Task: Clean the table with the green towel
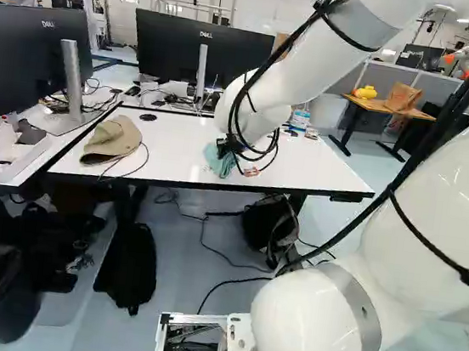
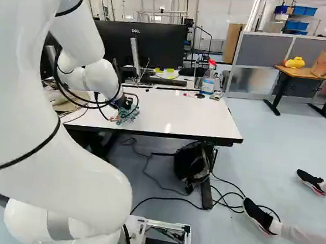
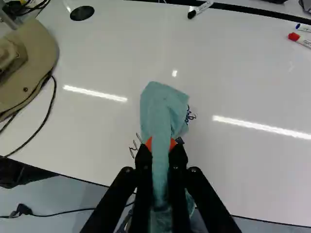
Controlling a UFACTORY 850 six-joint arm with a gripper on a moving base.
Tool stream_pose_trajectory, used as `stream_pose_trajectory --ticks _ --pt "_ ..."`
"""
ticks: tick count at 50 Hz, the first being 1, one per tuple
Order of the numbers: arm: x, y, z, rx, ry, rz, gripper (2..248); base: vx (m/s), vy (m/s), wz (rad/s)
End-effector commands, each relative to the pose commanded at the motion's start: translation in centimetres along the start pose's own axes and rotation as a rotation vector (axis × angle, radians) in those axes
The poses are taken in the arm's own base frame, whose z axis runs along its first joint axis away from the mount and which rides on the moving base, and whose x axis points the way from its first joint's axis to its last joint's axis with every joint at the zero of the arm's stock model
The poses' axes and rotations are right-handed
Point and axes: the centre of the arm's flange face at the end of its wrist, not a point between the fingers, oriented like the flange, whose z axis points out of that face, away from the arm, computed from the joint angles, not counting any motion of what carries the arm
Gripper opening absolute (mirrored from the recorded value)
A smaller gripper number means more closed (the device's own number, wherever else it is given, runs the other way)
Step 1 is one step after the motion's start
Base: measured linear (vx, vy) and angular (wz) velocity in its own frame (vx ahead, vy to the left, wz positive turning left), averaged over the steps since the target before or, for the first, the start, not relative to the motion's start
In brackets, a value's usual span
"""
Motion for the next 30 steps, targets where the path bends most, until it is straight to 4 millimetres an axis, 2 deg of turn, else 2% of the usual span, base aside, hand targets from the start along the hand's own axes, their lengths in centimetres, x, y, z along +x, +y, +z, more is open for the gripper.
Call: stream_pose_trajectory --ticks 30 --pt "-0.59 0.00 -0.02 0.000 -0.066 0.000 42 0.000 0.000 0.000"
